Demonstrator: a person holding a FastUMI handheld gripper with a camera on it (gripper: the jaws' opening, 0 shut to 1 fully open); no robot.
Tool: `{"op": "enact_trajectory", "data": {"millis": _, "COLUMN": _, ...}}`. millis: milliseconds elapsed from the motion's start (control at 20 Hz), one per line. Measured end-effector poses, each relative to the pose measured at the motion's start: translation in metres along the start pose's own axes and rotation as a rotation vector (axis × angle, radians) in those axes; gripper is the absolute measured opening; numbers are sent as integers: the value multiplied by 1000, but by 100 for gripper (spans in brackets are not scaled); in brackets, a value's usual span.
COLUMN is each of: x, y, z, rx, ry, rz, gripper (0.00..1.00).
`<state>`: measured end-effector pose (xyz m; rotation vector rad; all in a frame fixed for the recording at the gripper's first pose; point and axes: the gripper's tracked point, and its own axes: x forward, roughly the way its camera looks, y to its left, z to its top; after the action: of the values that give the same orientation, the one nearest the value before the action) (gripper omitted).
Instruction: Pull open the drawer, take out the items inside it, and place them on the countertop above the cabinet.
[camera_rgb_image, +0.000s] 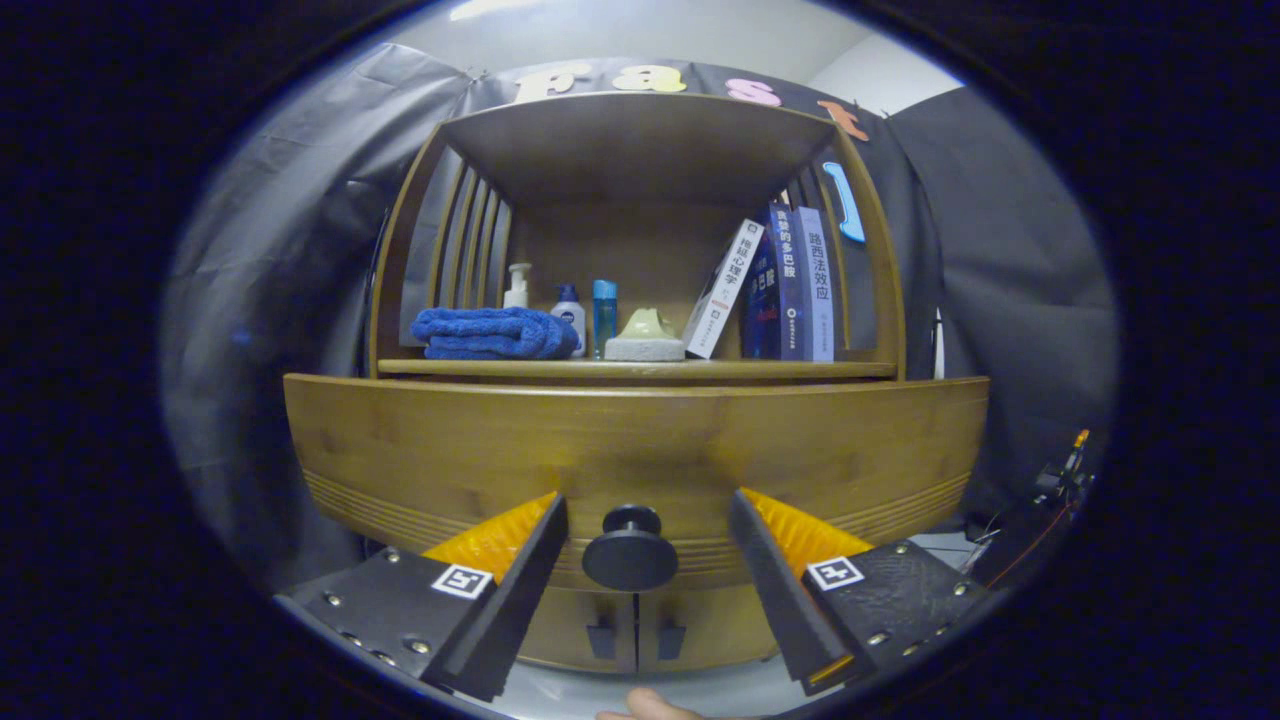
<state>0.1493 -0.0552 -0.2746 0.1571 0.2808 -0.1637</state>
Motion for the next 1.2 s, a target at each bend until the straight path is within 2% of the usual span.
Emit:
{"op": "enact_trajectory", "data": {"millis": 250, "x": 18, "y": 2, "z": 0, "rx": 2, "ry": -17, "rz": -3, "gripper": 99}}
{"op": "enact_trajectory", "data": {"millis": 550, "x": 47, "y": 4, "z": -2, "rx": 32, "ry": -108, "rz": 0, "gripper": 99}}
{"op": "enact_trajectory", "data": {"millis": 1200, "x": 87, "y": 3, "z": -1, "rx": 20, "ry": -107, "rz": 20, "gripper": 99}}
